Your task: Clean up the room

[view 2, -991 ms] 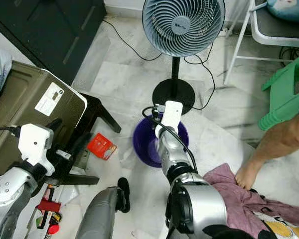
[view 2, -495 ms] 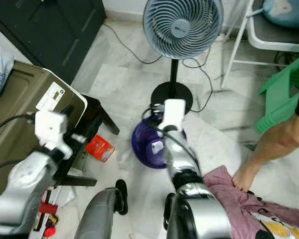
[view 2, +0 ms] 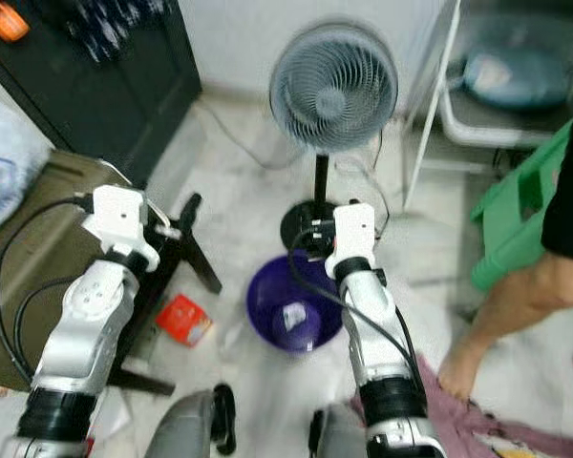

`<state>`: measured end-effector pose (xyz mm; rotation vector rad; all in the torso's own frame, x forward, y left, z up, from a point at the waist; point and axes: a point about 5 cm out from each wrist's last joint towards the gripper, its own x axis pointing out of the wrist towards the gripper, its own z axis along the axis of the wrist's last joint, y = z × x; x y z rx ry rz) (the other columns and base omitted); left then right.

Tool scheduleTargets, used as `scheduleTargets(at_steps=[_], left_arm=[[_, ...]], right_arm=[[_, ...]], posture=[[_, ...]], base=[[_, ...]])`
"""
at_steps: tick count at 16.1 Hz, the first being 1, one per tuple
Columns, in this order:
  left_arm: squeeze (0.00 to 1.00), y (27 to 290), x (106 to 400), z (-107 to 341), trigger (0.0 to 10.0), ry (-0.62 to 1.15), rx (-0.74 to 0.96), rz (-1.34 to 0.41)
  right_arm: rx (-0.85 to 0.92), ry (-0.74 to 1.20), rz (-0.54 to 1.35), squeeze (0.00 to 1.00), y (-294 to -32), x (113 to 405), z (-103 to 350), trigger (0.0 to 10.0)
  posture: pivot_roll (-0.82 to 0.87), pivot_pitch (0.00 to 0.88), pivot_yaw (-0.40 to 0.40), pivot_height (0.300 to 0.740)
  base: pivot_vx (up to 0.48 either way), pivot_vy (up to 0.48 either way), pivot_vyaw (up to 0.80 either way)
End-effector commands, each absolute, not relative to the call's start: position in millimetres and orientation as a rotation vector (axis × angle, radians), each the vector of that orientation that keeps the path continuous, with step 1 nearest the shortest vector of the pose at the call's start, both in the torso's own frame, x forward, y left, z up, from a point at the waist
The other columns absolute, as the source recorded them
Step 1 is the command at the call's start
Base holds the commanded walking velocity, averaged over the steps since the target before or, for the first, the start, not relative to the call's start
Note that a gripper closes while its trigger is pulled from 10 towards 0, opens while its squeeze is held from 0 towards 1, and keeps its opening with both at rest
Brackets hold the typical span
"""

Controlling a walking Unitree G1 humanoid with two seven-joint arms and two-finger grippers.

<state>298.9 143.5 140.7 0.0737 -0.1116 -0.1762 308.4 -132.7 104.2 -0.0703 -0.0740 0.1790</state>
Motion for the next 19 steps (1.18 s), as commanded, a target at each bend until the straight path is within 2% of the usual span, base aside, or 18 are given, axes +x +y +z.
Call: scheduleTargets(at_steps=[1,2,4,5,6,10,12,14,17,19], left_arm=[[0.00,150.7,302.5,136.6,10.0,-0.101,0.085,-0.104],[0.00,151.3,304.7,136.5,10.0,-0.107,0.094,-0.081],[0.00,153.2,307.9,131.1,10.0,-0.103,0.067,-0.041],[0.00,153.4,308.0,130.4,10.0,-0.103,0.064,-0.039],[0.00,153.5,308.3,126.0,10.0,-0.090,0.051,-0.034],[0.00,155.9,308.3,115.4,10.0,-0.061,-0.003,-0.013],[0.00,156.6,306.7,115.9,10.0,-0.081,-0.012,-0.011],[0.00,159.7,303.8,113.2,10.0,-0.065,-0.044,0.003],[0.00,153.8,301.3,116.0,10.0,-0.099,-0.085,-0.059],[0.00,151.5,298.1,121.0,10.0,-0.148,-0.130,-0.097]], right_arm=[[-0.084,-0.130,0.182,0.79,-132.8,308.3,115.2,10.0],[-0.073,-0.126,0.182,0.57,-134.1,306.8,116.6,10.0],[-0.067,-0.104,0.167,0.35,-142.3,298.6,116.3,10.0],[-0.069,-0.102,0.166,0.35,-142.9,297.8,116.2,10.0],[-0.071,-0.097,0.146,0.00,-146.1,296.9,115.0,10.0],[-0.156,-0.080,0.069,0.00,-157.1,292.4,112.4,10.0],[-0.184,-0.123,0.023,0.00,-176.5,276.1,121.1,10.0],[-0.184,-0.097,0.000,0.00,-184.2,268.2,118.7,10.0],[-0.267,-0.134,-0.024,0.00,-180.4,271.2,123.3,10.0],[-0.200,-0.120,0.000,0.00,-173.8,273.2,123.7,10.0]], posture=[[-0.02,0.000,0.052,0.740],[-0.02,0.000,0.051,0.740],[-0.02,0.000,0.042,0.740],[-0.02,0.000,0.042,0.740],[-0.01,0.000,0.037,0.740],[-0.02,0.000,0.035,0.740],[-0.02,0.000,0.028,0.740],[-0.04,0.000,0.032,0.740],[-0.05,0.000,0.036,0.740],[-0.05,0.000,0.030,0.740]], base=[[0.000,0.000,0.00],[0.000,0.000,0.00],[0.000,0.000,0.00],[0.000,0.000,0.00],[0.000,0.000,0.00],[0.000,0.000,0.00],[0.000,0.000,0.00],[0.000,0.000,0.00],[0.000,0.000,0.00],[0.000,0.000,0.00]])
